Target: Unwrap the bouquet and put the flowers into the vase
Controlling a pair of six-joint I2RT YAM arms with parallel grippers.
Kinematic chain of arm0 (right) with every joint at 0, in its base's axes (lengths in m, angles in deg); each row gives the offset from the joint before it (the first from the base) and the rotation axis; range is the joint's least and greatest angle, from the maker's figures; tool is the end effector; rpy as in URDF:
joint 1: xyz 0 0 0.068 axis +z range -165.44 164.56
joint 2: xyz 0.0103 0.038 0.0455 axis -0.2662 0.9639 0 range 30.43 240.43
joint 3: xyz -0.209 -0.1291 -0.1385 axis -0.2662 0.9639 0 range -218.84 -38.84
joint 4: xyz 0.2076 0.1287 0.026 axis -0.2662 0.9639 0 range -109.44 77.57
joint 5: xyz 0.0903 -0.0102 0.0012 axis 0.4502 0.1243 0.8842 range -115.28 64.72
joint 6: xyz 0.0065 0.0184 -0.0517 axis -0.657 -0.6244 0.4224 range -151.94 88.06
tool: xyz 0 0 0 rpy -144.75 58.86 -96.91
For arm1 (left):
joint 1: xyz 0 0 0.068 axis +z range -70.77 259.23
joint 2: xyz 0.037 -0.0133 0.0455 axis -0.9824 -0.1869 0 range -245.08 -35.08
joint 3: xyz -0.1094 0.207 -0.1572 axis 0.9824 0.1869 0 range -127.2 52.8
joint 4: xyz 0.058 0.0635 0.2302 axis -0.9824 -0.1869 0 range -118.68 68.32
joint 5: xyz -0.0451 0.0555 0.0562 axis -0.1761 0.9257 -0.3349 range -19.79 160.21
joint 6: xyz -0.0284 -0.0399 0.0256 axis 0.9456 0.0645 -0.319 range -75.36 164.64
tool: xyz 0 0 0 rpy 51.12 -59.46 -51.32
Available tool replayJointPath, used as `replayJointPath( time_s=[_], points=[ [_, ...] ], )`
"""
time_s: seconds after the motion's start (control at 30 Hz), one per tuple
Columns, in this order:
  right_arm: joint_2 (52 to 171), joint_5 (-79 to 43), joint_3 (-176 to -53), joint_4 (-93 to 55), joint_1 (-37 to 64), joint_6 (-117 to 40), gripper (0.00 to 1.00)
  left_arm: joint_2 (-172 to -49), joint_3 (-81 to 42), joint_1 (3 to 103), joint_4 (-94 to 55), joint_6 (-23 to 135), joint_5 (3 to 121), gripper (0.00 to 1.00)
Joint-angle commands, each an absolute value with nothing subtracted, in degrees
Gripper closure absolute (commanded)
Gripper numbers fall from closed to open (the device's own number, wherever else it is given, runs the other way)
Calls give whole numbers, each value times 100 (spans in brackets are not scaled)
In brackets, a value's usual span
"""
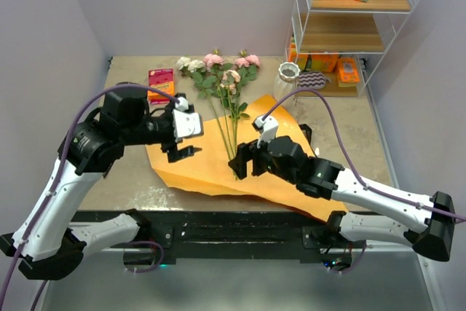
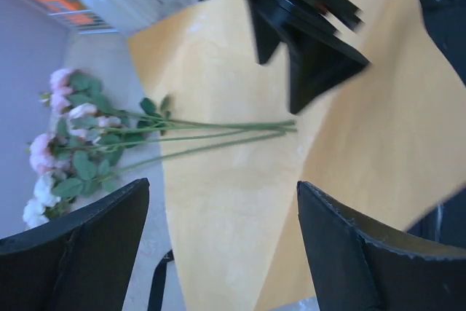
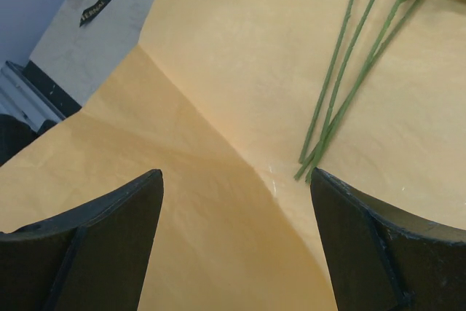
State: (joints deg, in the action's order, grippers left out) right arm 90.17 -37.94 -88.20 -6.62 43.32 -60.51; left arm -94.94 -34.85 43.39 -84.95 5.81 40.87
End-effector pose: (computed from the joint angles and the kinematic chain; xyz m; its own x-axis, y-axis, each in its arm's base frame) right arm 0.1207 0.1830 0.3240 -0.5284 0.0288 -0.8485 -0.5430 0.7568 0.3638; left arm 0.1055 -0.0989 0.4475 0.1564 0.5613 -0.8127 0.9446 0.1554 0.2891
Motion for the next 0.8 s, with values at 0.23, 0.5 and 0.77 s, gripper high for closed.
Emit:
replayJointPath(
  time_s=[0.23, 0.5, 0.77],
  points=[
    [8659, -4786, -8884, -125, 5118, -6297, 14, -11627, -4264, 5865, -7062, 3259, 4956, 3],
    [9526, -6228, -10351, 648, 4505, -5540, 10, -12341, -3396, 5998, -6563, 3234, 5262, 1],
    [10169, -5771, -11037, -80, 2211, -4996, 11, -12148, -2376, 6068, -5974, 3041, 5396, 1]
  ],
)
